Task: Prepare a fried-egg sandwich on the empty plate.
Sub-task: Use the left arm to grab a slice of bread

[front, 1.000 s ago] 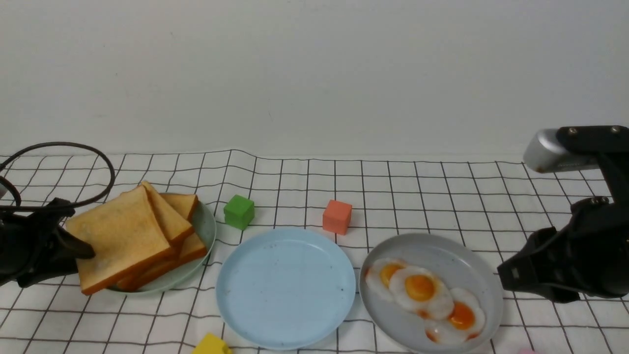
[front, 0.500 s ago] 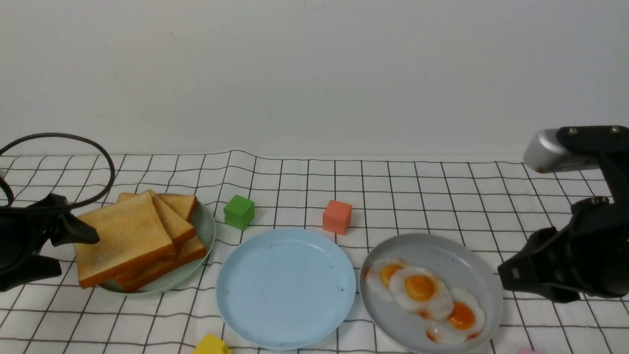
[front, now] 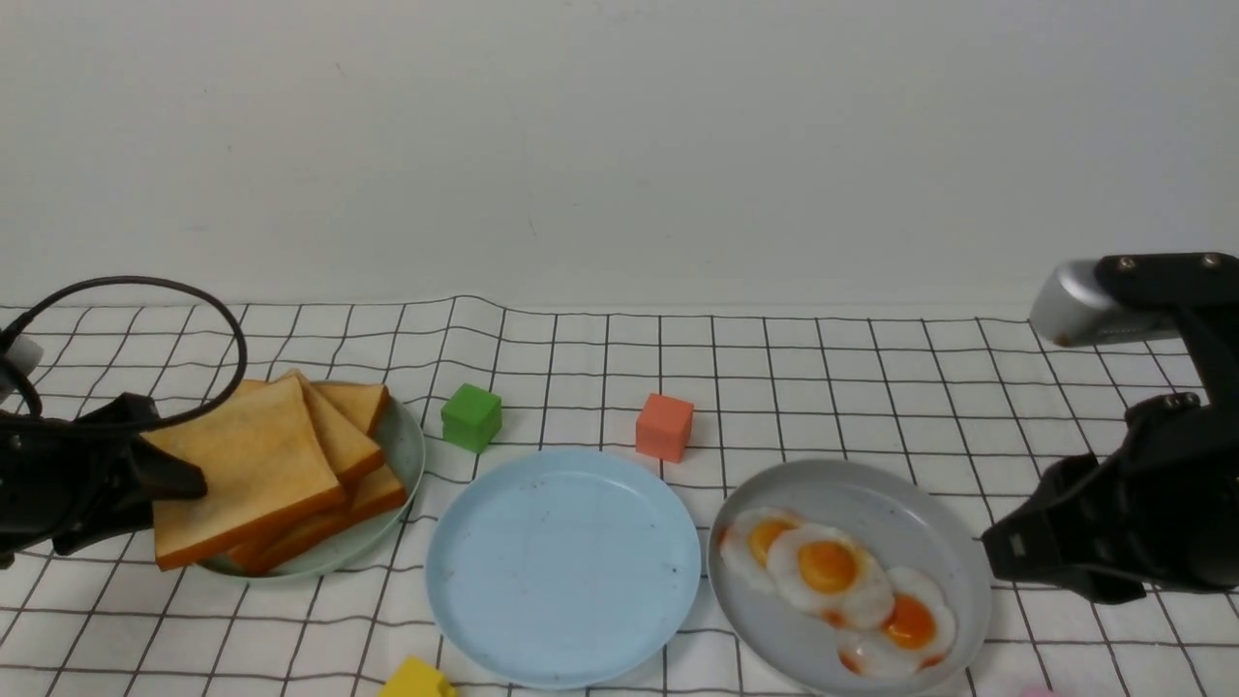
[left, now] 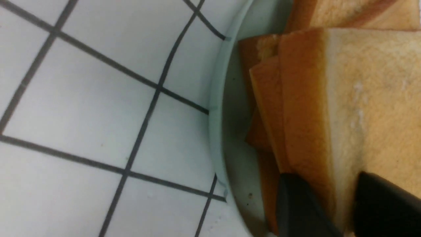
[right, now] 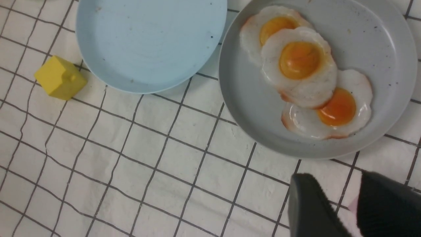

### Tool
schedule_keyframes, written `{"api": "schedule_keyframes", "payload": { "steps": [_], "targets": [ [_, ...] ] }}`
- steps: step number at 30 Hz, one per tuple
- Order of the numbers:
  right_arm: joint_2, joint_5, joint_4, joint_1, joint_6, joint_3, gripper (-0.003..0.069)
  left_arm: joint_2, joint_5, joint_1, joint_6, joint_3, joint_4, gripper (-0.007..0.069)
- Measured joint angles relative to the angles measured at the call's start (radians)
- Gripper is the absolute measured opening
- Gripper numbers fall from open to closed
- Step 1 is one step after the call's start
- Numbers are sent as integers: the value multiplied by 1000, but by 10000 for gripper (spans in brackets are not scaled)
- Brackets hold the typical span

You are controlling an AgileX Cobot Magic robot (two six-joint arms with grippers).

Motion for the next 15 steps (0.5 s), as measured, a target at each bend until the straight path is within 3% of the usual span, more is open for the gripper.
{"api": "schedule_keyframes", "payload": {
  "steps": [3, 15],
  "targets": [
    [0, 5, 0, 0, 0, 0, 249, -13, -1, 0, -41, 0, 26, 125],
    [0, 5, 0, 0, 0, 0, 249, -218, 16, 0, -84, 0, 92, 122]
  ]
}}
